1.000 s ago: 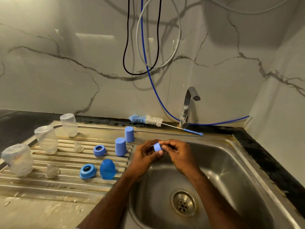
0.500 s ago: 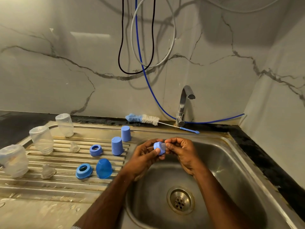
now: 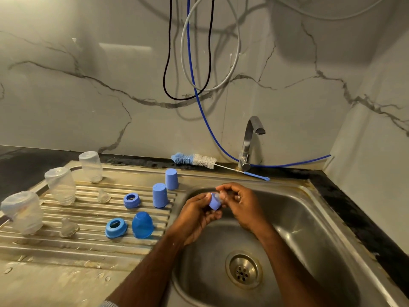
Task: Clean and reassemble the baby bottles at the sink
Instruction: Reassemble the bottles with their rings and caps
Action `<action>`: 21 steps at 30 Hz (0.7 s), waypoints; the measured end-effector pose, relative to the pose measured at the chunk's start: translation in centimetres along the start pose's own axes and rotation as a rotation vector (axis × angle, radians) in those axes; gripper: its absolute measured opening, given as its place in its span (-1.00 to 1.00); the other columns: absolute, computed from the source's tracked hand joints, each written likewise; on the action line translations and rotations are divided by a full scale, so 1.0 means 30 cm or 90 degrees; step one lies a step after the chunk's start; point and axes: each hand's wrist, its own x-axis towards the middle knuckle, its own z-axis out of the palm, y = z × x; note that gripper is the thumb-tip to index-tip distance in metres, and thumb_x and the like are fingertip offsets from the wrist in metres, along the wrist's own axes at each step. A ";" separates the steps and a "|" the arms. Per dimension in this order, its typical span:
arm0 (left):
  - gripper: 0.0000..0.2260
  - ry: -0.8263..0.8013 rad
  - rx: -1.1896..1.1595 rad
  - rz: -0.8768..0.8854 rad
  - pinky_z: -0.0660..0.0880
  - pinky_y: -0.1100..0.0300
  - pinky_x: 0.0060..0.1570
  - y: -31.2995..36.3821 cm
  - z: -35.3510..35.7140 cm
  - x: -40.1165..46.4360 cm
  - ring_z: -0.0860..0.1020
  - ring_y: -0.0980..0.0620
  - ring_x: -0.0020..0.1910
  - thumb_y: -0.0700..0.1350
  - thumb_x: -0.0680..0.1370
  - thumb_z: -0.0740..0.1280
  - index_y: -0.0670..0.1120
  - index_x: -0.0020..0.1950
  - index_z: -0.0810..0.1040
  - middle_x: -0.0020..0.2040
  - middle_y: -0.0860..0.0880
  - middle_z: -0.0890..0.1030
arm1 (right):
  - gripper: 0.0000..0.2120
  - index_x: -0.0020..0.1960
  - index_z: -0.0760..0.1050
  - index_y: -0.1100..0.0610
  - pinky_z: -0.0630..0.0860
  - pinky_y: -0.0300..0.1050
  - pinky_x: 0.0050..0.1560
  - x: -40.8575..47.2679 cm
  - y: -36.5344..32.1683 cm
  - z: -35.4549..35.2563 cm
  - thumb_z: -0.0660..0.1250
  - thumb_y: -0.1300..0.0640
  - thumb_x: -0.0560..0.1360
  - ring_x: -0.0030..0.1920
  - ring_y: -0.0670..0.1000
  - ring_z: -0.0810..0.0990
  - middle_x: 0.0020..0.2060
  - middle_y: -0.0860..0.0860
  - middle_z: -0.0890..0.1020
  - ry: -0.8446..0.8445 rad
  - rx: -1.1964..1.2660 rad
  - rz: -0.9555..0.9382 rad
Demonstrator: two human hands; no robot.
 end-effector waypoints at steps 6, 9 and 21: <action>-0.55 -0.026 0.105 -0.043 0.58 0.15 -0.25 0.001 -0.046 0.003 0.62 -0.10 -0.16 0.11 0.68 0.18 -0.23 0.33 0.52 -0.01 -0.26 0.64 | -0.76 0.05 0.70 0.18 0.56 -0.35 -0.08 -0.012 0.013 0.002 0.48 0.40 0.44 -0.04 -0.14 0.66 -0.01 -0.04 0.68 -0.054 -0.026 0.006; -0.63 -0.048 0.128 0.020 0.61 0.12 -0.17 0.001 -0.051 0.002 0.66 -0.13 0.04 -0.02 0.59 0.38 -0.10 0.37 0.52 0.18 -0.24 0.64 | -0.79 0.00 0.70 0.11 0.55 -0.39 -0.17 -0.006 0.018 -0.002 0.50 0.36 0.43 -0.13 -0.21 0.68 -0.15 -0.15 0.70 -0.020 -0.023 0.005; -0.64 -0.037 -0.063 0.029 0.67 0.07 0.01 0.020 -0.007 -0.007 0.66 -0.19 0.08 -0.21 0.55 0.32 -0.29 0.32 0.50 0.21 -0.32 0.62 | -0.87 -0.08 0.71 0.16 0.61 -0.27 -0.07 -0.004 0.006 -0.018 0.51 0.34 0.42 -0.08 -0.06 0.72 -0.16 0.00 0.75 0.003 0.136 -0.028</action>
